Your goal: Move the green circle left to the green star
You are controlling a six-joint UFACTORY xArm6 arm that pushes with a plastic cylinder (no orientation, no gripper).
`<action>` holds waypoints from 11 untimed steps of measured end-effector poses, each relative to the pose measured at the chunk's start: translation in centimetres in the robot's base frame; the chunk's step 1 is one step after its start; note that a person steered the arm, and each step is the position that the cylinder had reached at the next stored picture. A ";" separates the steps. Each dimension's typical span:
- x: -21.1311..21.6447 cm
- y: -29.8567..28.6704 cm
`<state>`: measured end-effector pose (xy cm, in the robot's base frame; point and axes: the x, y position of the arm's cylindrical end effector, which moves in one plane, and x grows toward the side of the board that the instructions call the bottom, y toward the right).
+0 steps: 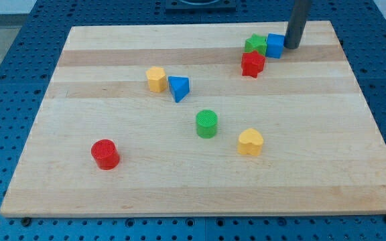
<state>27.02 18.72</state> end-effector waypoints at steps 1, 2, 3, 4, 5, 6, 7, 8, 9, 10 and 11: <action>0.0 -0.4; 0.0 -0.4; 0.0 -0.4; 2.8 -0.3; 6.2 0.5; 9.8 0.6; 14.8 0.3; 18.7 -2.4; 21.0 -6.2; 22.0 -9.3; 22.7 -11.7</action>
<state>49.70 7.03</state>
